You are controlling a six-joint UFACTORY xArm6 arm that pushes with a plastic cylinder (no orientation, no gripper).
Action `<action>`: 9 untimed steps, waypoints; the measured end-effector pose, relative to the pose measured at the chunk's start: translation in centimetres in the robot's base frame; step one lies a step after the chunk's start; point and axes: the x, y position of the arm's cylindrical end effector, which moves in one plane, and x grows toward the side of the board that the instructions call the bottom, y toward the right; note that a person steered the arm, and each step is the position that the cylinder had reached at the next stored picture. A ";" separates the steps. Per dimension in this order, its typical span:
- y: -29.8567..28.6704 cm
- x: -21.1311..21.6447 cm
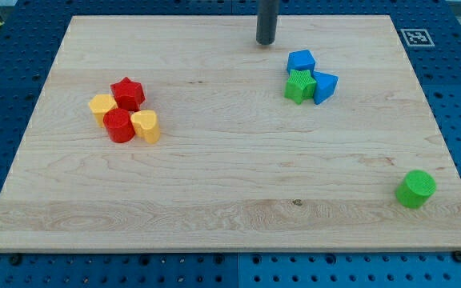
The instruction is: Separate the green star from the blue triangle
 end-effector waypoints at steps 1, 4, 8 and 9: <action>0.2 3.3; 3.8 6.2; 5.0 9.5; 5.1 11.0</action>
